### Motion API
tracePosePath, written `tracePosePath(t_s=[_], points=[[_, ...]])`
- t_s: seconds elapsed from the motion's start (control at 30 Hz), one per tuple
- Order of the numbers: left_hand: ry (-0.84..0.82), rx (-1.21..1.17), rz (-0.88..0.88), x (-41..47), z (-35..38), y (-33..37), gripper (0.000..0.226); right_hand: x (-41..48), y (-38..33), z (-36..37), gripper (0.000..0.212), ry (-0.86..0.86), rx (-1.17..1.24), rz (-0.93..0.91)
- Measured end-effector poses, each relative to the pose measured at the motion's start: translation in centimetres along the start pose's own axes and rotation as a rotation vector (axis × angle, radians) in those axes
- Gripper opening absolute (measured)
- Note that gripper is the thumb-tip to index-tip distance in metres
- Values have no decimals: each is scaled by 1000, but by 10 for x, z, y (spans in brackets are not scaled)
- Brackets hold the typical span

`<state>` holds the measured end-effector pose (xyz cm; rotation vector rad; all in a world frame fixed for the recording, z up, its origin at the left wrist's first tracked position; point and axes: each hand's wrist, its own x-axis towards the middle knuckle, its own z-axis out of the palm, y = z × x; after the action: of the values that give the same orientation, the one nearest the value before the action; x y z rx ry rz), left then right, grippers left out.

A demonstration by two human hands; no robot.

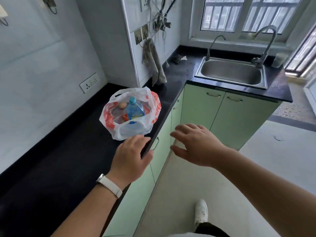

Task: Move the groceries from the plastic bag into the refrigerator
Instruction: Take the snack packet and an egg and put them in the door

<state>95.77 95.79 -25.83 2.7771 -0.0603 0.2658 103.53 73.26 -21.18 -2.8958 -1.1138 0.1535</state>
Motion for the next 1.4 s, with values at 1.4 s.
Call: tracePosePath(t_s=[1.4], points=[[103, 324, -450, 297, 6, -105, 46, 375, 161, -34, 58, -48, 65, -527]])
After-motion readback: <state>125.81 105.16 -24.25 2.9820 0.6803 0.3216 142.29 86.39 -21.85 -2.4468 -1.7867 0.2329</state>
